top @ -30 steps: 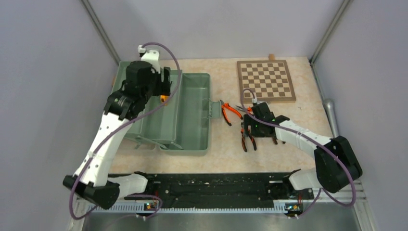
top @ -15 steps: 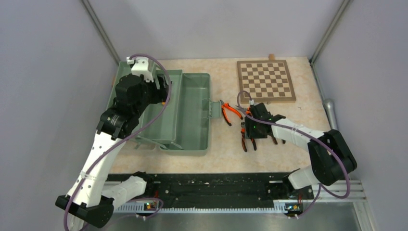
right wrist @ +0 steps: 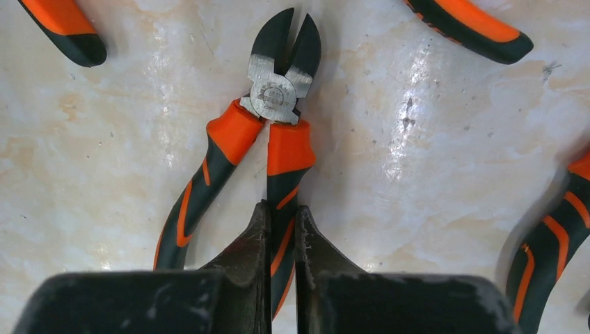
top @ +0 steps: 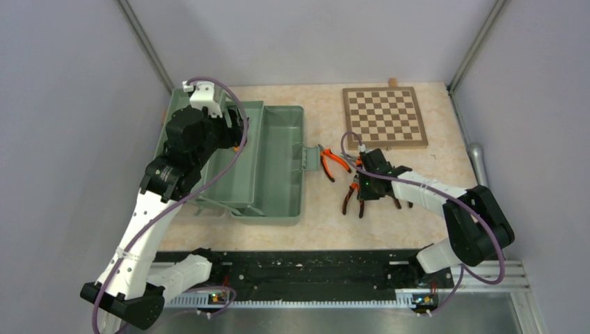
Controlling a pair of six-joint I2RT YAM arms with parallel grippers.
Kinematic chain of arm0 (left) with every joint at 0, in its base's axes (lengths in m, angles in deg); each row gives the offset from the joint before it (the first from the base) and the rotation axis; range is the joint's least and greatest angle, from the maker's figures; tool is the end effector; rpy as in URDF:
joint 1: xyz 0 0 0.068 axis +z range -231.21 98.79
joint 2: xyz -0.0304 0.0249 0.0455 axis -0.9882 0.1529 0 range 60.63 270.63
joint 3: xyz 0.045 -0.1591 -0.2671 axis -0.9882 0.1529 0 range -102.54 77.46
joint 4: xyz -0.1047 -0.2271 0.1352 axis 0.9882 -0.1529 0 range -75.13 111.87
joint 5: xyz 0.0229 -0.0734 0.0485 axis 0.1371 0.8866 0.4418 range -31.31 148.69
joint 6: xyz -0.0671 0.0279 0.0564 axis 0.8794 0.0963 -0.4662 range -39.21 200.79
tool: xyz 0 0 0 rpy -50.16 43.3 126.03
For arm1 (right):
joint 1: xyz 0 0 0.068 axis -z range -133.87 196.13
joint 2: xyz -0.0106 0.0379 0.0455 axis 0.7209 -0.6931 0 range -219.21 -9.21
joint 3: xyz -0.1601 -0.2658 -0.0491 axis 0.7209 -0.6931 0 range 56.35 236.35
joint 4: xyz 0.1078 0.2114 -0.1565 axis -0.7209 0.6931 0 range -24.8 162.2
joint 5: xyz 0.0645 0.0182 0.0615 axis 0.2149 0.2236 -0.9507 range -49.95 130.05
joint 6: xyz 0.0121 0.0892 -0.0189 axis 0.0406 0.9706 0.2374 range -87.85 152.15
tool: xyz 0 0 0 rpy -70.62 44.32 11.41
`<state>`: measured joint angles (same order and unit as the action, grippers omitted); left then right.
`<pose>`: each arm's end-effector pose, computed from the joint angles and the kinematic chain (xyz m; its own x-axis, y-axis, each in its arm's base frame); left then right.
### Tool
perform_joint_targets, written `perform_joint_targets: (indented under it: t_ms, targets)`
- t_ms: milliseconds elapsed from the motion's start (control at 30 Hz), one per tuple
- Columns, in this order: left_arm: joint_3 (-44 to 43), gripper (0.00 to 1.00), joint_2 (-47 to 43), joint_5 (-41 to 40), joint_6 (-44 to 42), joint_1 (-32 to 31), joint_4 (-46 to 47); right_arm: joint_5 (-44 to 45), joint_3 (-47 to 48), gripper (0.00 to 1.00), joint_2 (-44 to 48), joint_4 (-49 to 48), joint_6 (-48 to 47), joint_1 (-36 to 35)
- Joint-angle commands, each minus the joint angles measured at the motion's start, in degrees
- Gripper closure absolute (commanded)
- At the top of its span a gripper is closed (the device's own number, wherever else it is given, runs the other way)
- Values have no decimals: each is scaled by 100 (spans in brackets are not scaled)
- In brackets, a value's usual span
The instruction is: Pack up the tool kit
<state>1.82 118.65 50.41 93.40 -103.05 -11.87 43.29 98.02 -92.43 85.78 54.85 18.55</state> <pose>0.2325 -0.0805 0.4690 -0.3038 -0.1109 -0.9462 0.1778 0.9691 -0.1707 0.2665 0.1339 0.1459 -0.8922 -0.0314 -0.4506 -0.1024 0.9856 0.1342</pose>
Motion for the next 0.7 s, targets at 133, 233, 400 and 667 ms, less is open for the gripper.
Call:
perform_joint_targets:
  t_ms: [133,233,400,667]
  targets:
    - [29,23,-28,34,41,-19,380,107,-62,100,983,70,-143,33]
    - [24,23,18,80,57,-16,398,123,66,100,1566,103,-271,33]
    - [23,23,38,134,76,-15,449,73,584,100,2194,148,-338,11]
    - [59,24,-154,-89,42,-21,413,682,2083,100,1681,380,-362,-875]
